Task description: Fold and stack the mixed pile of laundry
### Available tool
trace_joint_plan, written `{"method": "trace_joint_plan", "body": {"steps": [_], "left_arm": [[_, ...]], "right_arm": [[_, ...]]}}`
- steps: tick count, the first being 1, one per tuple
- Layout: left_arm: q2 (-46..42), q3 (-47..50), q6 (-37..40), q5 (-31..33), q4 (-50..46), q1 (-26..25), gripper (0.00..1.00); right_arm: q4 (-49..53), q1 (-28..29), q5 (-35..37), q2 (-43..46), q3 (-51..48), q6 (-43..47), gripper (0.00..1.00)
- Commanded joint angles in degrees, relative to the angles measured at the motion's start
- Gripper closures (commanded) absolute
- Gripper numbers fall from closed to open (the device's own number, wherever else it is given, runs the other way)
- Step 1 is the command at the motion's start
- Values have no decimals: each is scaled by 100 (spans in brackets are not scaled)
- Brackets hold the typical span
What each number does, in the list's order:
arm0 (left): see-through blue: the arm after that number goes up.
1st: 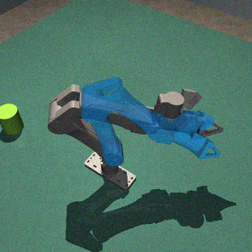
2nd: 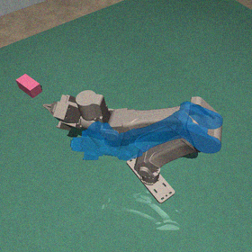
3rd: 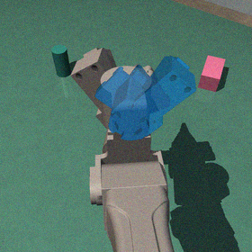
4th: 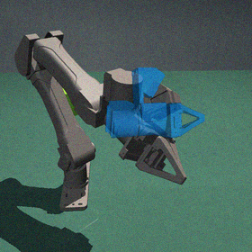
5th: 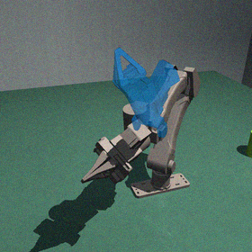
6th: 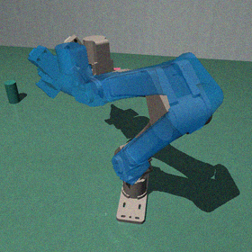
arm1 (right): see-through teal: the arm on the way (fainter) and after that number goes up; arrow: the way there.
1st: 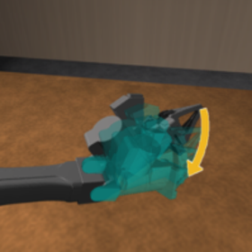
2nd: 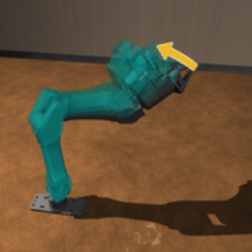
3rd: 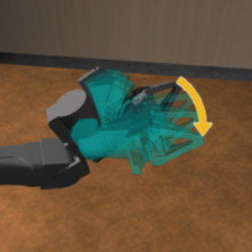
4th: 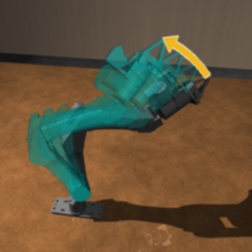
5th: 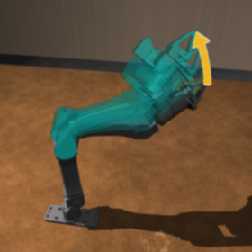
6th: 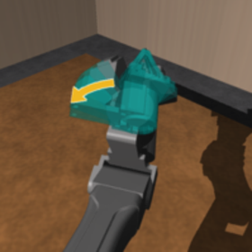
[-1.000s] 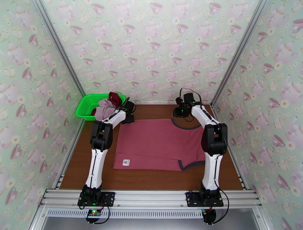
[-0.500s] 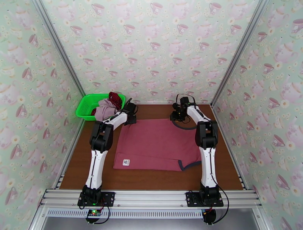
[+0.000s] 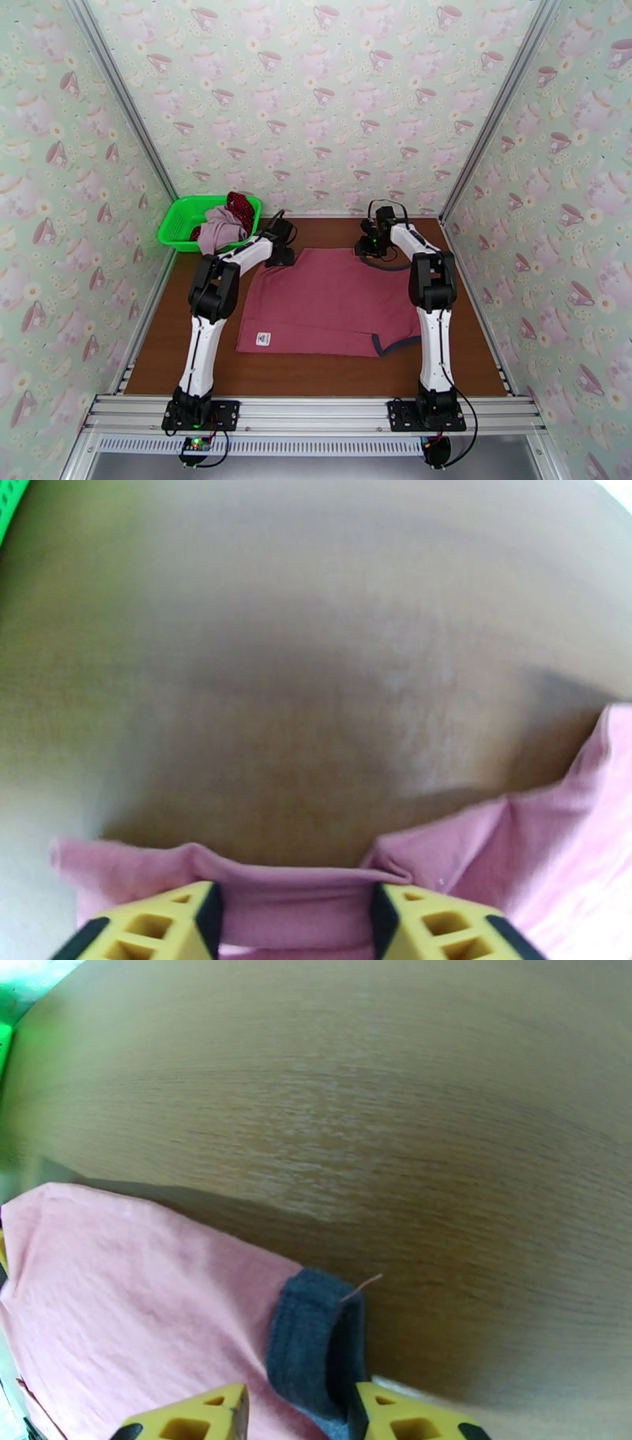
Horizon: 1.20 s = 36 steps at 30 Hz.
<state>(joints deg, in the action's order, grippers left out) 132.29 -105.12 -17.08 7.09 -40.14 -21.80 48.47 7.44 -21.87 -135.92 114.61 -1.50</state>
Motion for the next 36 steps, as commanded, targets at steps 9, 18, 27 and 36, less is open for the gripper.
{"method": "trace_joint_plan", "body": {"steps": [9,18,27,36], "left_arm": [[-371,-808,397,339,-886,321,43],[276,-1464,525,211,-1127,667,52],[699,-1677,775,141,-1179,625,58],[465,-1422,1286,571,-1041,628,60]], "right_arm": [[-64,29,-53,416,-324,-53,62],[-63,29,-81,469,-481,-17,64],[-74,29,-69,516,-609,11,64],[-233,29,-228,547,-762,-96,65]]}}
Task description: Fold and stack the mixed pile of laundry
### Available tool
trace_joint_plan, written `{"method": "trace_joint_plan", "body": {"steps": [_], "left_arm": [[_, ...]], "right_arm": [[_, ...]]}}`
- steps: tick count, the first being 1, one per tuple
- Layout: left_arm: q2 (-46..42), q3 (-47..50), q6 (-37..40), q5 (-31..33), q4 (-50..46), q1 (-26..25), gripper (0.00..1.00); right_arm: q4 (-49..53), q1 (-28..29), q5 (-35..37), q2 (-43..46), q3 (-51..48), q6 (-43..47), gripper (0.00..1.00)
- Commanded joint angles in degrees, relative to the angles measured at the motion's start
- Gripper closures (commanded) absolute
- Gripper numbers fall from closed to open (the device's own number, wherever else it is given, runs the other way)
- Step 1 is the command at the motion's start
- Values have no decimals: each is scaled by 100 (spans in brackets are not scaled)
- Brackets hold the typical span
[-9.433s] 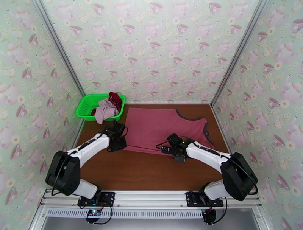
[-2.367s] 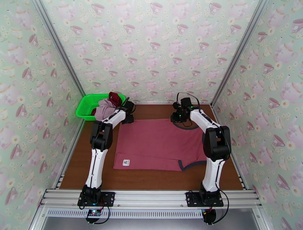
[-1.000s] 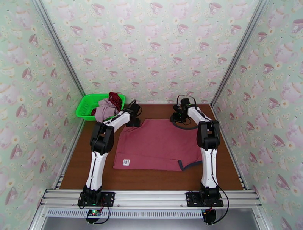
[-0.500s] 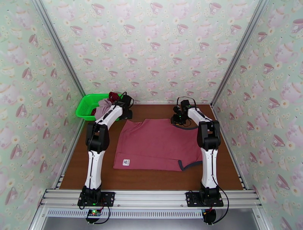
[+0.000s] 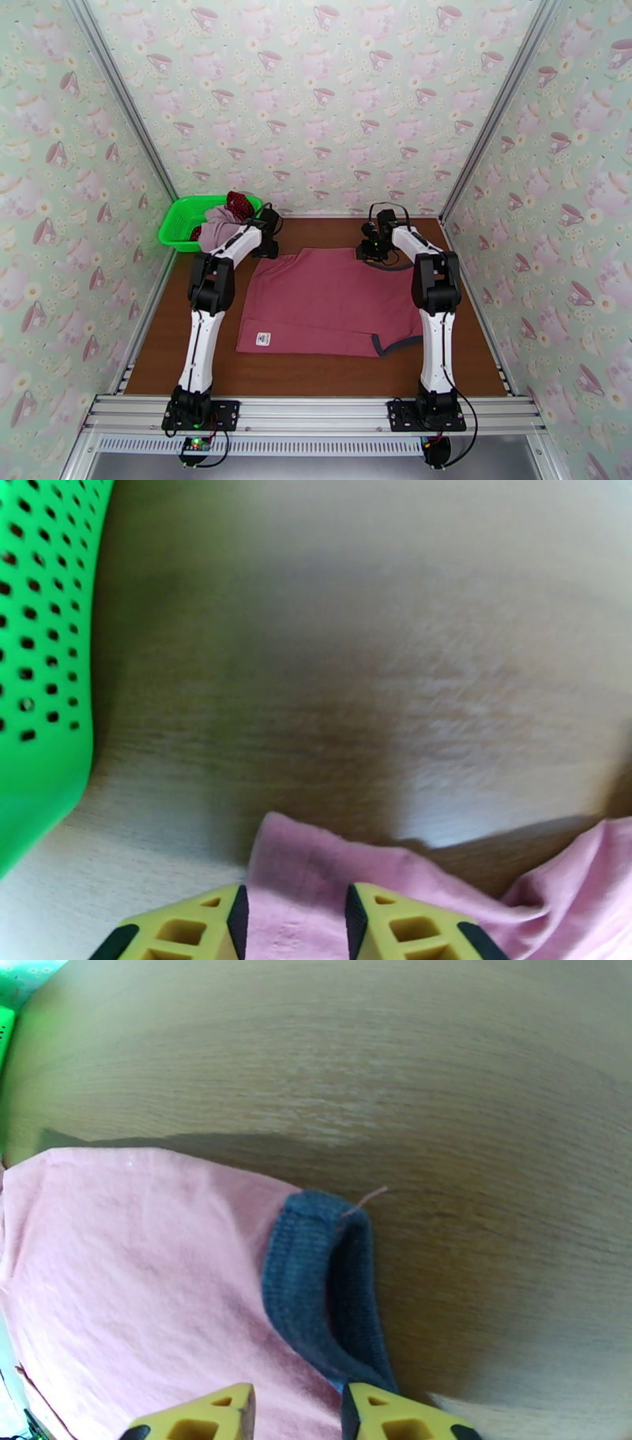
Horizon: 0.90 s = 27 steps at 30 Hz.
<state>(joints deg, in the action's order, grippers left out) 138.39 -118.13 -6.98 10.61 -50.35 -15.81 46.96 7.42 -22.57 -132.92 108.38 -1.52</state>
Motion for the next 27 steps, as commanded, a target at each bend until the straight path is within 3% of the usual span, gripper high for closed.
{"method": "trace_joint_plan", "body": {"steps": [1,5,11,18,27], "left_arm": [[-84,-193,316,207,-65,52,60],[145,-397,455,163,-135,62,60],[497,-712,514,-395,-311,61,60],[731,-809,372,-714,-570,16,60],[916,-765,283,-648,-618,38,79]], "right_arm": [[-103,31,-169,258,-178,-97,65],[-135,32,-167,280,-258,-72,65],[-104,32,-151,249,-234,-17,65],[146,31,95,130,403,304,61],[481,31,349,-588,1429,346,60]]}}
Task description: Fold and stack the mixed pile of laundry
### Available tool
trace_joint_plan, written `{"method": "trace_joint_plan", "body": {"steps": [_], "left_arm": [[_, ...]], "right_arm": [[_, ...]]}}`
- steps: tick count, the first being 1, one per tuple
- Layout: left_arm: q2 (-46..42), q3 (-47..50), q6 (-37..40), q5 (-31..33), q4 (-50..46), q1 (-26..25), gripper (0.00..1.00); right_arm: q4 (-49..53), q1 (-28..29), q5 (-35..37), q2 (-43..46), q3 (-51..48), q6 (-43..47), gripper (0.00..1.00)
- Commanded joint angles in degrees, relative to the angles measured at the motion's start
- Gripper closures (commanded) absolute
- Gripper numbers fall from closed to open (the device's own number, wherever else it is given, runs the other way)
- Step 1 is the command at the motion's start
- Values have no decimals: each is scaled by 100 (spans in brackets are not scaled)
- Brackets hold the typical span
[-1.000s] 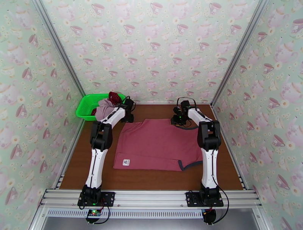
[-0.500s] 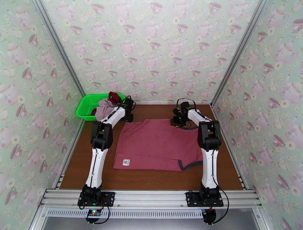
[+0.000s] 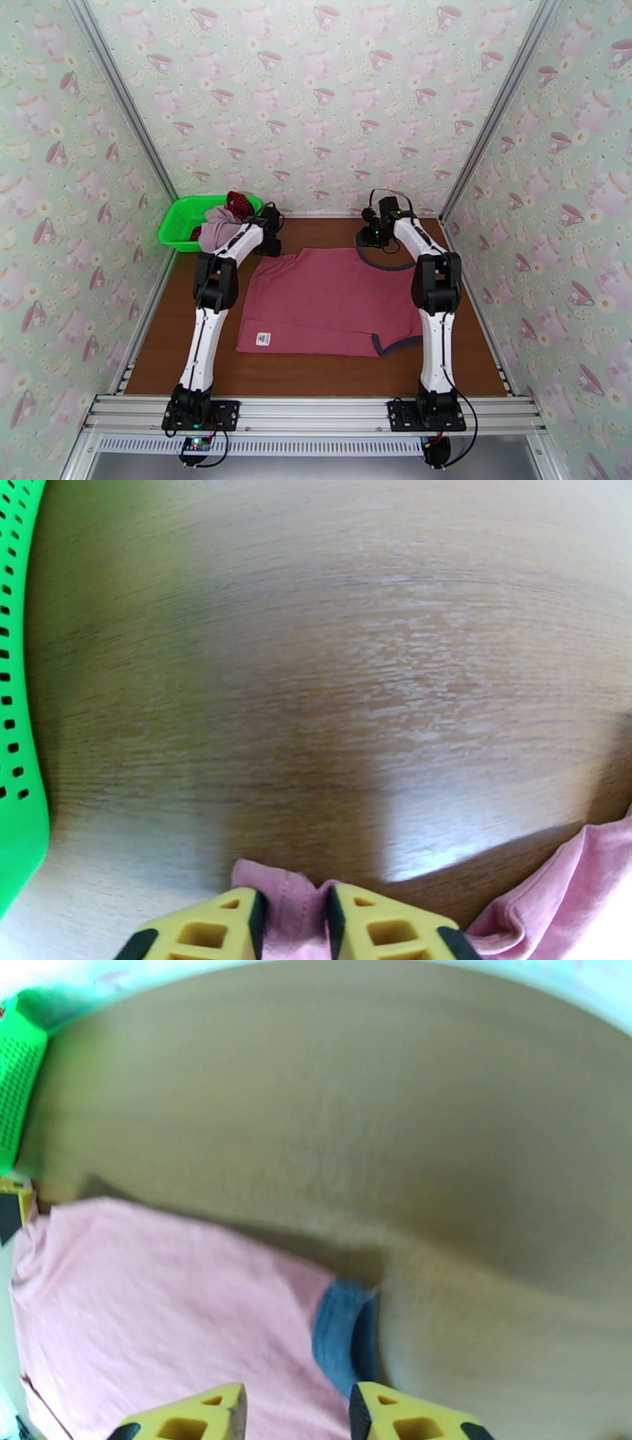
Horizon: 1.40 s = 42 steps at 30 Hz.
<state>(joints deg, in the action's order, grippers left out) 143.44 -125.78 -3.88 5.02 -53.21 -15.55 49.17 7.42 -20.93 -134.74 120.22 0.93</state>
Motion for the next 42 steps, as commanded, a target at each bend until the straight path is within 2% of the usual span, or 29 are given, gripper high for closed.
{"method": "trace_joint_plan", "body": {"steps": [1,4,7,17,26,31,35,40,42], "left_arm": [[413,8,-33,-81,-324,17,83],[396,20,-71,-53,-304,13,94],[346,97,-98,-19,-237,12,100],[-119,605,-331,179,192,52,100],[-323,586,-517,298,253,169,100],[-412,655,-559,274,371,172,100],[-411,639,-570,206,390,175,100],[-554,798,-601,183,516,174,100],[-703,902,-615,190,593,171,100]], "right_arm": [[332,36,179,-523,385,92,60],[497,47,90,-852,686,61,60],[730,100,86,-1143,1064,51,62],[831,128,-112,-1498,1698,-219,69],[803,128,41,-1277,1215,-161,65],[890,128,178,-1346,1331,-157,66],[980,128,186,-1531,1733,-244,73],[1077,128,83,-1739,2187,-345,96],[1051,128,80,-1677,2170,-337,100]]}}
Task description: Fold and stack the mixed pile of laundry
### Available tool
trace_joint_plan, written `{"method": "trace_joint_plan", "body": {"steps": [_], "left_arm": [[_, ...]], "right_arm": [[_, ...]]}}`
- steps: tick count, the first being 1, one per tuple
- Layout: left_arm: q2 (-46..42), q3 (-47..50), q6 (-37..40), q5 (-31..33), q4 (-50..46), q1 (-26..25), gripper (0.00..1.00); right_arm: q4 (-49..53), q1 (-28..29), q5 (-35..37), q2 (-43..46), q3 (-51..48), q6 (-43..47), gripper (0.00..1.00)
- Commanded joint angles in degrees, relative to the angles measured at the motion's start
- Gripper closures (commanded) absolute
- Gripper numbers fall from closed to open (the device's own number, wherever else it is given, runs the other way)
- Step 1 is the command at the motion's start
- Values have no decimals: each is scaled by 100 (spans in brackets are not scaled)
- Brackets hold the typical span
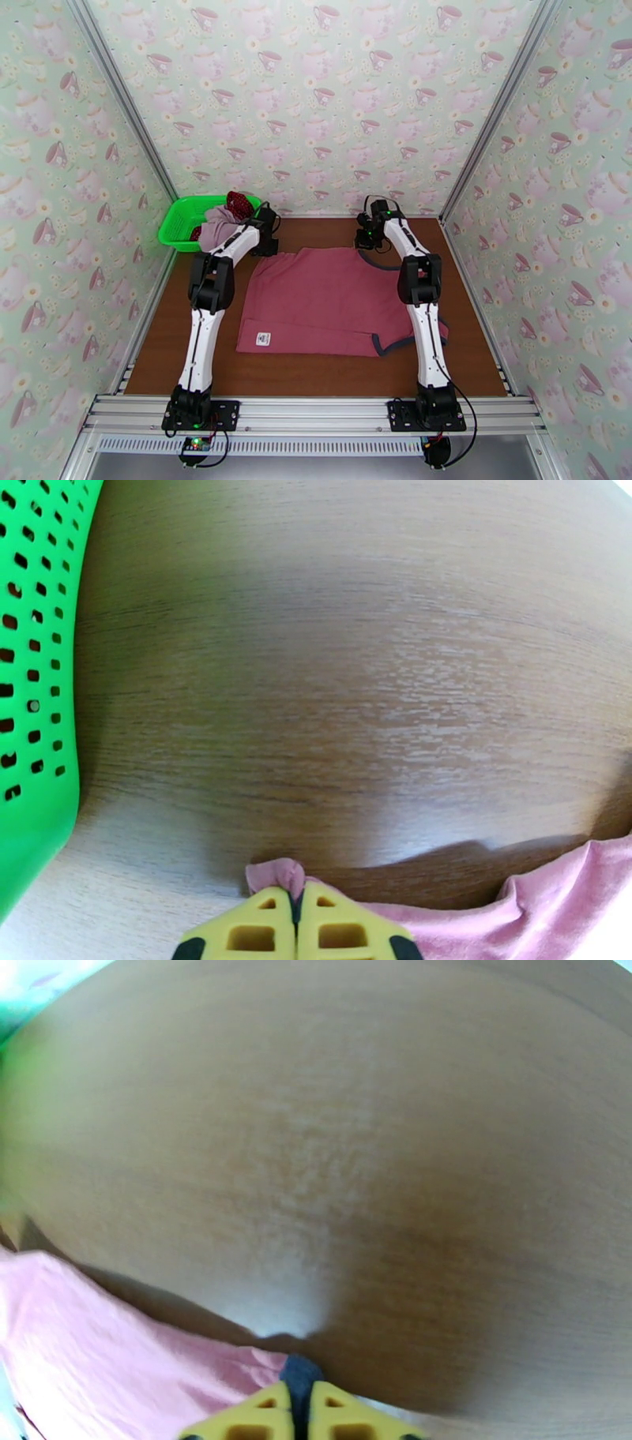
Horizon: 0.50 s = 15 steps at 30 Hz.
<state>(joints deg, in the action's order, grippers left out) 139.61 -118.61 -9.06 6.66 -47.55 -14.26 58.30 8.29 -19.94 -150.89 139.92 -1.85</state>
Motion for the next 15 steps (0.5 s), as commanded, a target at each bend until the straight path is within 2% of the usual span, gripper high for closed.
{"method": "trace_joint_plan", "body": {"steps": [1,8,15], "left_arm": [[-421,262,-104,30,87,44,100],[-1373,892,-155,153,496,66,100],[-2320,1915,-220,169,1079,87,100]], "right_arm": [[108,40,3,15,147,-46,100],[-570,23,251,1127,-999,9,100],[-1674,23,103,2357,-2780,-102,100]]}}
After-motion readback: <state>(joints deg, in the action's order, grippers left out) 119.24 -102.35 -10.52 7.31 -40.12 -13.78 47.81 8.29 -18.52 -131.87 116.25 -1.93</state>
